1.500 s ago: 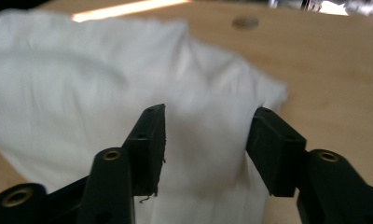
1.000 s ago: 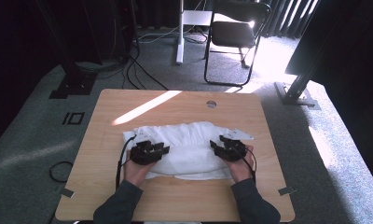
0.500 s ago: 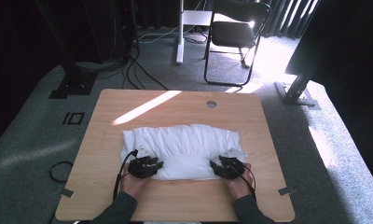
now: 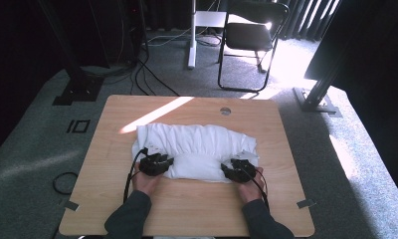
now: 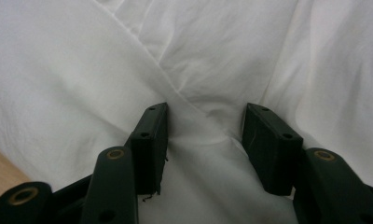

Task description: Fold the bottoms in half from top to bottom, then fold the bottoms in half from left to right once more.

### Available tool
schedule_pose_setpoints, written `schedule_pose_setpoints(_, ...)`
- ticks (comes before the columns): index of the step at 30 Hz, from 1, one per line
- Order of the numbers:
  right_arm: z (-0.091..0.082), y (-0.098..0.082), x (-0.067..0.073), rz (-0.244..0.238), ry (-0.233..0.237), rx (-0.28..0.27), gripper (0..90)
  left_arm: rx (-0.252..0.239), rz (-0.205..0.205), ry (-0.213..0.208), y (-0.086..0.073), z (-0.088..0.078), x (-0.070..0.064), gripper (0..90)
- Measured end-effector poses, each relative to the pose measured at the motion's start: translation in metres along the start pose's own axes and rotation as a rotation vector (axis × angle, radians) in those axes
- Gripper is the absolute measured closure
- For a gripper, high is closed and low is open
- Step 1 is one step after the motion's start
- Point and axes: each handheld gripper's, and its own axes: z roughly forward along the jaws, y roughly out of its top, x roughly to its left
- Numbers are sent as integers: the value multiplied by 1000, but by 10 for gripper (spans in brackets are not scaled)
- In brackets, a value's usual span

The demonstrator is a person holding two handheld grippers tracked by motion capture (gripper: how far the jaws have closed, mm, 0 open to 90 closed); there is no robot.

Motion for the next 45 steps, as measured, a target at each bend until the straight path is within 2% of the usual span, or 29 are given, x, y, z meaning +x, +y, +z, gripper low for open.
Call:
schedule_pose_setpoints(8, 10, 7, -4, 10, 1, -16, 499, 4, -12, 9, 7, 5, 8, 660)
schedule_pose_setpoints(17, 11, 7, -4, 12, 1, -23, 499, 0, -28, -3, 6, 4, 9, 659)
schedule_pose_setpoints(19, 11, 6, -4, 13, 1, -25, 499, -6, -45, -8, 8, -1, 11, 624)
schedule_pose_setpoints(20, 11, 6, -4, 14, 1, -25, 499, -25, -47, -10, 9, -6, 12, 584)
schedule_pose_setpoints(21, 11, 6, -4, 14, 1, -25, 499, -52, -52, 10, 10, -13, 15, 543)
schedule_pose_setpoints(22, 11, 6, -4, 14, 1, -27, 499, -70, -62, 47, 11, -19, 20, 499)
schedule_pose_setpoints(25, 11, 6, -4, 13, 2, -29, 500, -108, -127, 123, 12, -33, 39, 397)
schedule_pose_setpoints(26, 11, 6, -4, 13, 2, -29, 499, -97, -149, 167, 12, -35, 46, 355)
schedule_pose_setpoints(27, 11, 6, -4, 13, 2, -30, 500, -66, -156, 251, 10, -34, 56, 321)
schedule_pose_setpoints(28, 11, 6, -4, 13, 2, -30, 500, -66, -156, 251, 10, -34, 56, 289)
schedule_pose_setpoints(29, 11, 5, -4, 11, 0, -33, 499, -53, -208, 265, 6, -32, 68, 273)
schedule_pose_setpoints(31, 11, 5, -4, 10, 1, -35, 499, -28, -242, 261, 3, -27, 76, 237)
schedule_pose_setpoints(32, 11, 5, -4, 10, 1, -35, 499, -28, -242, 261, 3, -27, 76, 208)
schedule_pose_setpoints(34, 11, 5, -4, 9, 0, -37, 499, -2, -271, 260, -1, -21, 82, 189)
schedule_pose_setpoints(37, 11, 4, -4, 9, -1, -42, 499, -4, -282, 284, -2, -17, 86, 174)
schedule_pose_setpoints(39, 11, 4, -4, 9, 0, -43, 499, -4, -282, 284, -2, -17, 86, 173)
schedule_pose_setpoints(40, 11, 4, -4, 9, 0, -45, 499, 13, -226, 329, -1, -13, 81, 172)
schedule_pose_setpoints(41, 11, 4, -4, 9, 0, -45, 499, 13, -226, 329, -1, -13, 81, 172)
schedule_pose_setpoints(43, 11, 3, -4, 10, 0, -48, 499, 24, -201, 327, 1, -10, 79, 173)
schedule_pose_setpoints(44, 11, 3, -4, 9, -2, -47, 499, 42, -183, 321, 4, -9, 76, 196)
schedule_pose_setpoints(45, 11, 3, -4, 9, -2, -47, 499, 42, -183, 321, 4, -9, 76, 284)
